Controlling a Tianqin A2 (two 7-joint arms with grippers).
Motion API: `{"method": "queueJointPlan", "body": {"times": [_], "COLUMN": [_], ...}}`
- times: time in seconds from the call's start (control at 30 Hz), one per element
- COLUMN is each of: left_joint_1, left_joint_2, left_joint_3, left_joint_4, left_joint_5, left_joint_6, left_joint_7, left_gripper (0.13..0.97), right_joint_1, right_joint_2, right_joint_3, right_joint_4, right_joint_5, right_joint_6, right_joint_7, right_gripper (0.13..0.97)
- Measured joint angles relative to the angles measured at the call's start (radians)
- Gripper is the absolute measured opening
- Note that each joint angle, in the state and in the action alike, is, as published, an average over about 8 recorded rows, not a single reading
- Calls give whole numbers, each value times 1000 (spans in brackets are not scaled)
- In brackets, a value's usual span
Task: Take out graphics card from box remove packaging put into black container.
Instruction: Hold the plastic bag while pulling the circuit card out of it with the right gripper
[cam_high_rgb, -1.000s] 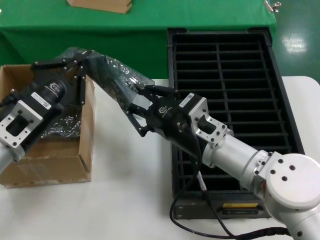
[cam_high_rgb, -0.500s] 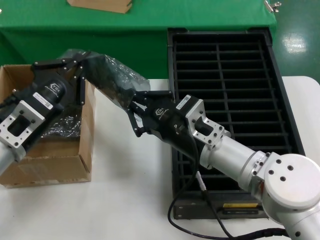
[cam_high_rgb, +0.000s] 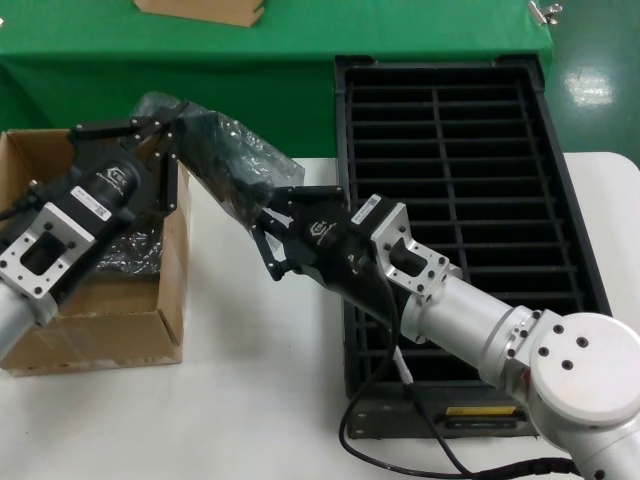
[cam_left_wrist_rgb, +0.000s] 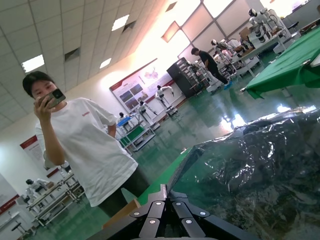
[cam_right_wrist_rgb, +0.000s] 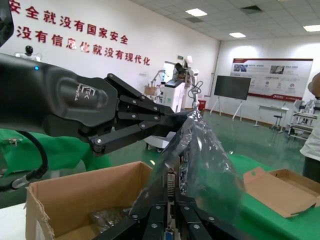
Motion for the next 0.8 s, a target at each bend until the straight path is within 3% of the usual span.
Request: {"method": "queueJointPlan", "body": {"times": [0.37,0.63,0.8], "left_joint_1": [13,19,26], "left_joint_2": [-10,-20,-29], "left_joint_3": [-12,-13,-10], "left_joint_4": [-13,-23,-34], "left_joint_5": [-7,-13,-18], "left_joint_6": [4,10,19], "left_joint_7": [-7,-25,-42], "left_gripper": [139,139,139], "right_joint_1": [0,5,8], "right_joint_2": [2,-6,-11], "right_joint_3": [-4,-3,-1], "right_joint_4": [5,-5,-14], "right_joint_5": [-13,-9,-6], "right_joint_6": [2,0,0], "right_joint_7": [12,2,-6], "right_gripper": [214,344,381]}}
